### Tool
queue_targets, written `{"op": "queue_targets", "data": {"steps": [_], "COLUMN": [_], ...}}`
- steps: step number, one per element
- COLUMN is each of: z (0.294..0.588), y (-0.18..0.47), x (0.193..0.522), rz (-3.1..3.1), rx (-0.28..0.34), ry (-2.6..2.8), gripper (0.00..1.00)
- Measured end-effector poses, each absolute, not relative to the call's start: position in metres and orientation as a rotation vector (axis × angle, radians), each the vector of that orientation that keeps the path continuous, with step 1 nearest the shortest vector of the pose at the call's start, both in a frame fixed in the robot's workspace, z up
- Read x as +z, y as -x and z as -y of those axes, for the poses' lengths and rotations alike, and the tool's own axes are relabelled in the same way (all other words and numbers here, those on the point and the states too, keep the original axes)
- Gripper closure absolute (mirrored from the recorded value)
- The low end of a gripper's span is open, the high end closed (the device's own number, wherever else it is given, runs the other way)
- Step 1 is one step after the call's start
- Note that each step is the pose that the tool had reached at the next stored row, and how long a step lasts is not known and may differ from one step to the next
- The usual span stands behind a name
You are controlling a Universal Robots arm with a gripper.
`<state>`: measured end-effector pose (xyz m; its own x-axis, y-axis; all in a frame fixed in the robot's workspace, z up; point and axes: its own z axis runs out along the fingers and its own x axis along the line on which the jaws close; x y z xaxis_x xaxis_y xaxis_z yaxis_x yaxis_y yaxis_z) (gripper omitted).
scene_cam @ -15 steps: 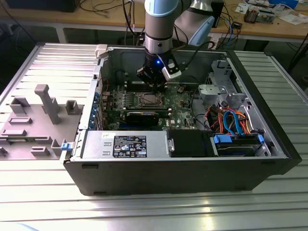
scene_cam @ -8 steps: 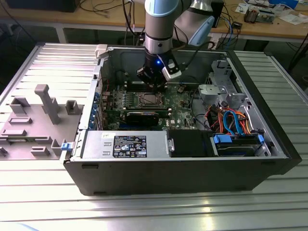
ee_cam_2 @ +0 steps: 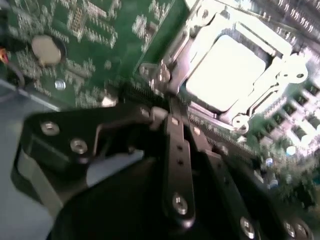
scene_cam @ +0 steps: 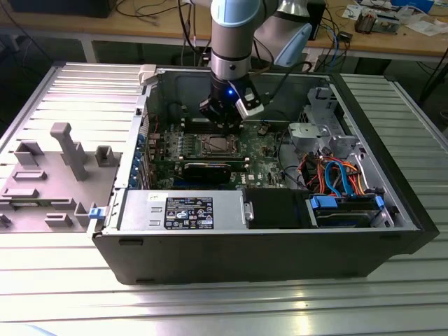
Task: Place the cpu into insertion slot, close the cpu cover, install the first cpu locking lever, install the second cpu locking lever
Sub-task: 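Install the first cpu locking lever, then install the second cpu locking lever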
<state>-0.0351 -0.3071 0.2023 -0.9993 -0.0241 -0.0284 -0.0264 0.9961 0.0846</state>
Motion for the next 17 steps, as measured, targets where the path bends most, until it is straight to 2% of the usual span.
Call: {"op": "queue_targets", "data": {"steps": [17], "z": [0.3124], "y": [0.0352], "x": [0.2105], "rz": [-3.112], "rx": [0.131], "ry": [0.04], "gripper": [0.89]}}
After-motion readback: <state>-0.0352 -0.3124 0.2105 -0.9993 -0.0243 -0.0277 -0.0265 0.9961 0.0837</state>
